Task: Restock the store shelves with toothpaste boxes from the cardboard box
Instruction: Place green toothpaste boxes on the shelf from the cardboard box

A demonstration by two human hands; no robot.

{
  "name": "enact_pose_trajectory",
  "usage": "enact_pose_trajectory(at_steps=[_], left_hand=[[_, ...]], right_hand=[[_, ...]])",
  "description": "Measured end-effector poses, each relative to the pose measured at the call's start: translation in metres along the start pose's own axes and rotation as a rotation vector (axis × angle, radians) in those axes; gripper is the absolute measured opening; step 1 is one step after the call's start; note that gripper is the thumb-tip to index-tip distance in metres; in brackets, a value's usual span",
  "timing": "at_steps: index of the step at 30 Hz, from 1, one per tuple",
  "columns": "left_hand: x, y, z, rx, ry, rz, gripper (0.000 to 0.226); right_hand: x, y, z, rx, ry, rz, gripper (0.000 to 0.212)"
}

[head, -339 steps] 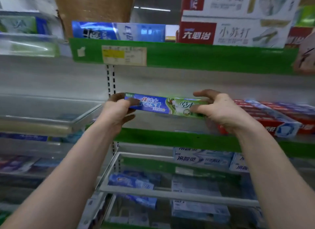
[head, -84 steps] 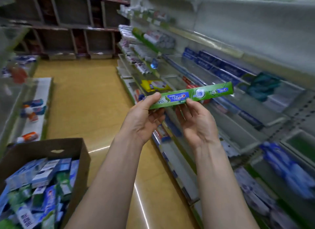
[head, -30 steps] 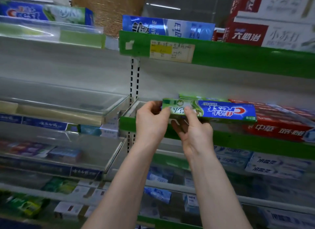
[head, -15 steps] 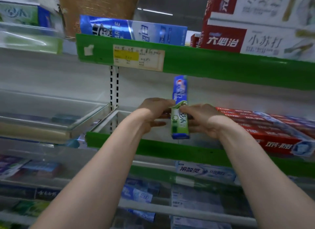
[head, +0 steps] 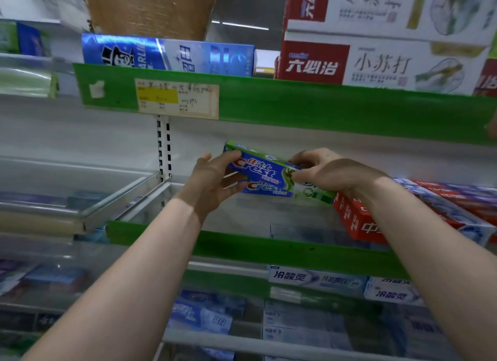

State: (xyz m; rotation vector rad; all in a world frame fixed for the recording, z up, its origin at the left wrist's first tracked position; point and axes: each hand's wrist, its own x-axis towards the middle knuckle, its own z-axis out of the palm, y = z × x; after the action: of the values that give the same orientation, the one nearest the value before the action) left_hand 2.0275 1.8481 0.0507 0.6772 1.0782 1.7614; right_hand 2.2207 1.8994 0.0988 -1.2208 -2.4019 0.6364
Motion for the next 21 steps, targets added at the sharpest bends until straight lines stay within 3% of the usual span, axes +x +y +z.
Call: enact_pose_trajectory(at_steps=[2,5,9,13,21], left_hand=[[-0.002,0.004,0.0,0.191,0.003,0.095,0.055],[-0.007,0.011,0.004,0.606,-0.018,0.264,0.054],[-0.004,0.02,0.006,0.823,-0.016,0.392,0.06],[0.001,0.016,-0.001,1.052,-0.043,0.319,0.054],[0.018,-0.013,0.0,1.201,0.006,0.224,0.038]], right_hand=[[0.003,0.002,-0.005,-0.053,0.005,-0.026,0.034],[0.008,0.003,-0.013,-0.102,0.019,-0.052,0.035],[0.013,0.007,-0.017,-0.094,-0.006,-0.065,0.038],[0.014,0.016,-0.009,-0.182,-0.071,-0.06,0.037],[0.025,0.039,0.007,-0.359,-0.07,-0.039,0.038]])
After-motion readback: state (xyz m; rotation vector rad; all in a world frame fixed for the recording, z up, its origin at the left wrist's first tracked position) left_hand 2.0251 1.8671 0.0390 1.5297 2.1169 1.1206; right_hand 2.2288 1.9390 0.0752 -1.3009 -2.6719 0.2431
